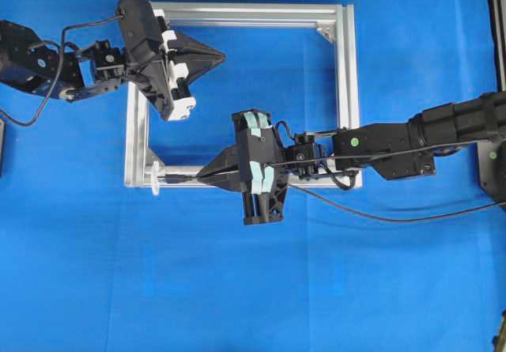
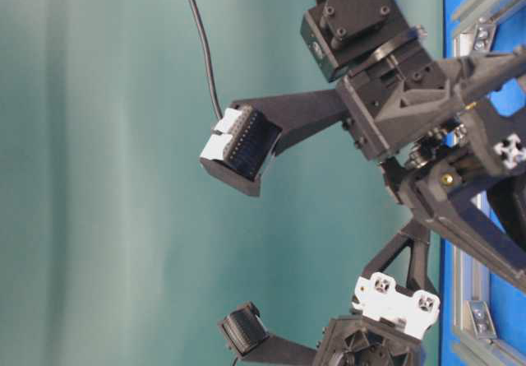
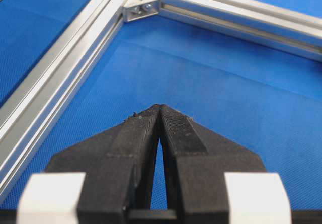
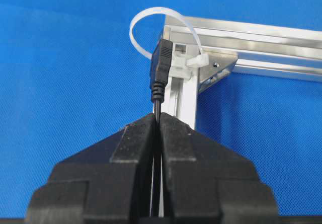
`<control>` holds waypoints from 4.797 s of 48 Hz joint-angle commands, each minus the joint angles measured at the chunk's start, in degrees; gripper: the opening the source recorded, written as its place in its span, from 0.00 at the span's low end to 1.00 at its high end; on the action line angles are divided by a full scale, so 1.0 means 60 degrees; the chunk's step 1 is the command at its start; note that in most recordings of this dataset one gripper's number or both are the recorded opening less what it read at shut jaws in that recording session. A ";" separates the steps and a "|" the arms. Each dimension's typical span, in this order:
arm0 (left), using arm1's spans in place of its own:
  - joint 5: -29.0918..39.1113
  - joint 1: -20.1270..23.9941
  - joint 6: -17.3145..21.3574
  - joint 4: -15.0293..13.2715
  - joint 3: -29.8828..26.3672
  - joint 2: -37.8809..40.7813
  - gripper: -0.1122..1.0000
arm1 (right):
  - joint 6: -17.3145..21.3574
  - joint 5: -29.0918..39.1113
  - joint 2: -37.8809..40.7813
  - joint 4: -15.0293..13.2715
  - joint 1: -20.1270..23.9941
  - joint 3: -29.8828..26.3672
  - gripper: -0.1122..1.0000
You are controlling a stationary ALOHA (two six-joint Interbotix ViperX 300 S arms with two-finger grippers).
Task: Insert the wire through the string loop located on the left side.
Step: 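Align the USB plug above the white zip-tie loop, then push the USB plug down through the zip-tie loop, then move the left gripper right toward the plug poking through the loop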
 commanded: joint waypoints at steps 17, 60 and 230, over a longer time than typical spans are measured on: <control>-0.0088 -0.0029 -0.0015 0.0029 -0.0059 -0.0293 0.10 | -0.0015 -0.0044 -0.0146 -0.0015 0.0015 -0.0146 0.10; -0.0088 -0.0029 -0.0015 0.0029 -0.0029 -0.0293 0.10 | -0.0015 -0.0059 -0.0146 -0.0015 0.0029 -0.0161 0.10; -0.0073 -0.1187 0.0000 0.0103 0.4644 -0.4380 0.10 | -0.0073 0.0425 0.1479 -0.0044 -0.0029 -0.2505 0.10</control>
